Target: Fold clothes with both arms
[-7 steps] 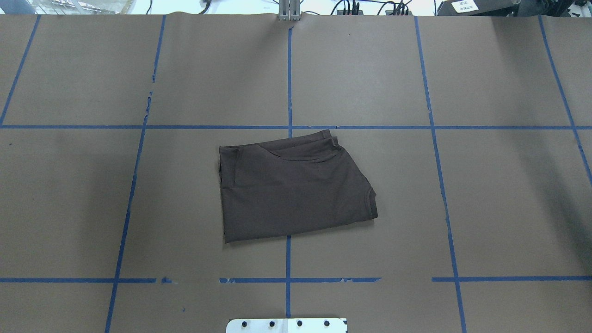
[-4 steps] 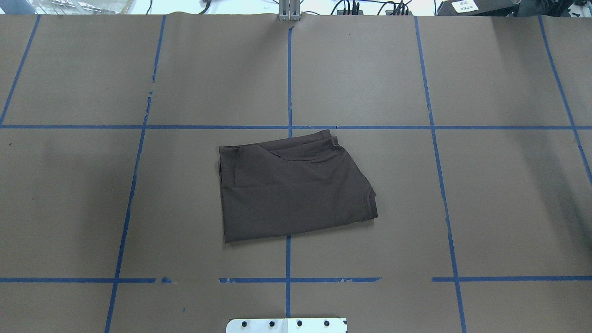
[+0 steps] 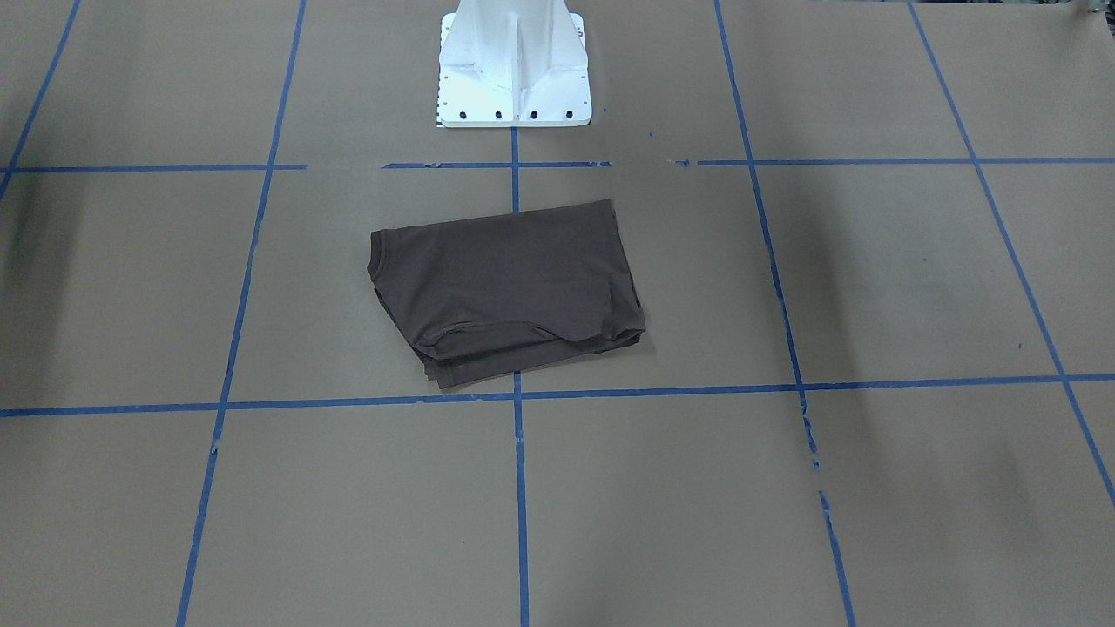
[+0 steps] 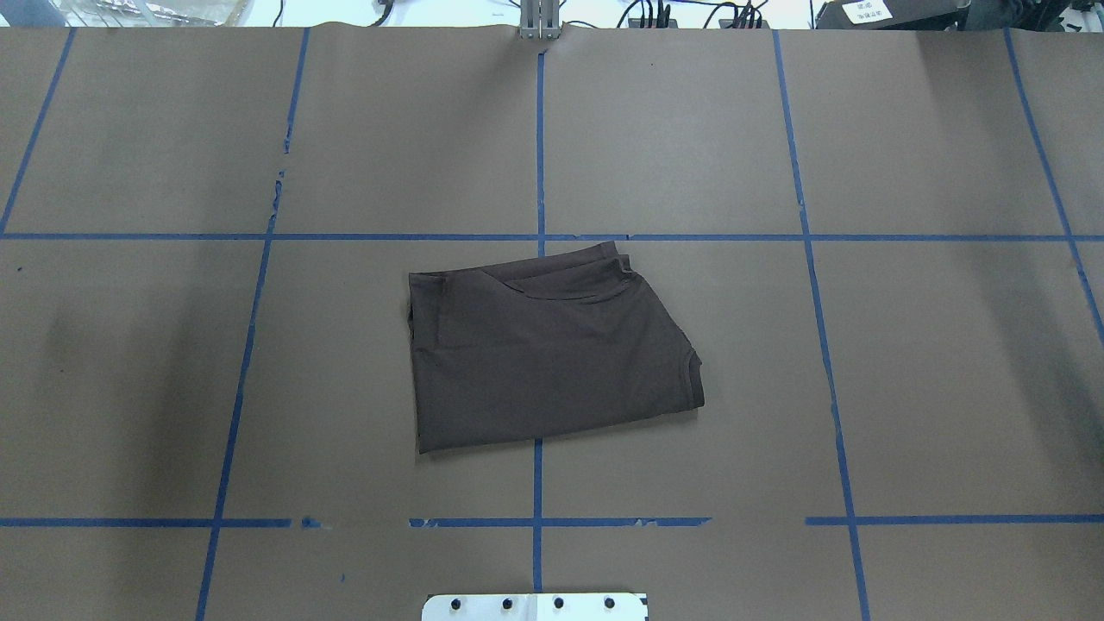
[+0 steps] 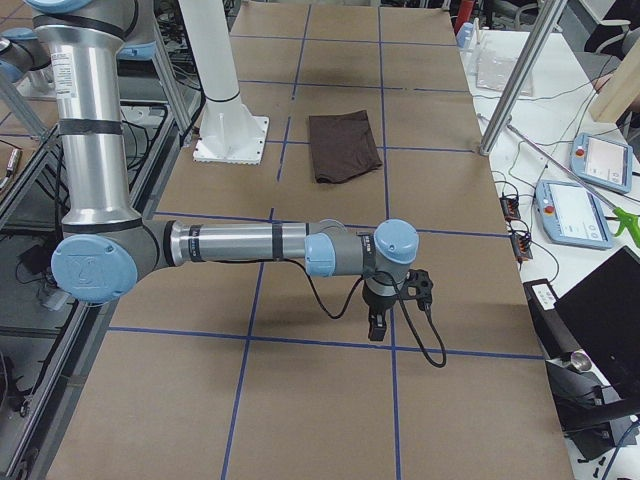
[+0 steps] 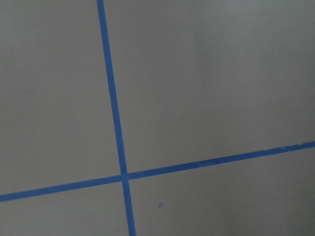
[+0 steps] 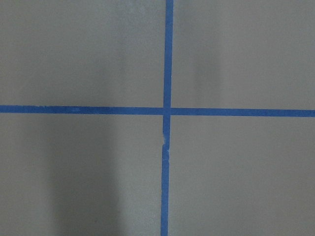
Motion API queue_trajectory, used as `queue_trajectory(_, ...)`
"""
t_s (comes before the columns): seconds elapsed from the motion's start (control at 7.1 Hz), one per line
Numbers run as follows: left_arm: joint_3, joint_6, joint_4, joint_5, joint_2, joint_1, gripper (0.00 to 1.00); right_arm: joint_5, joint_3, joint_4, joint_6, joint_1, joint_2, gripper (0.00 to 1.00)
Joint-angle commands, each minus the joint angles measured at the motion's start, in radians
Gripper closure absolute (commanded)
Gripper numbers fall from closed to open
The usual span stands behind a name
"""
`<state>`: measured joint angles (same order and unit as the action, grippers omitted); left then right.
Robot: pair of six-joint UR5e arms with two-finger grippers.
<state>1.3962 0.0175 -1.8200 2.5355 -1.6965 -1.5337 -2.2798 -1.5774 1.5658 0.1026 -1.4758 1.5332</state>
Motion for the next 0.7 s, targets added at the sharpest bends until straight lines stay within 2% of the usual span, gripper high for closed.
queue_trajectory(0.0,0.000,-0.001,-0.246,0.006,0.096,0.000,0.00,-0.003,0.003,0.002,0.005,0.000,0.013,0.00)
queue_trajectory(0.56,0.006,0.002,-0.257,0.020,0.100,0.000,0.00,0.002,0.007,0.000,0.008,0.003,0.013,0.00)
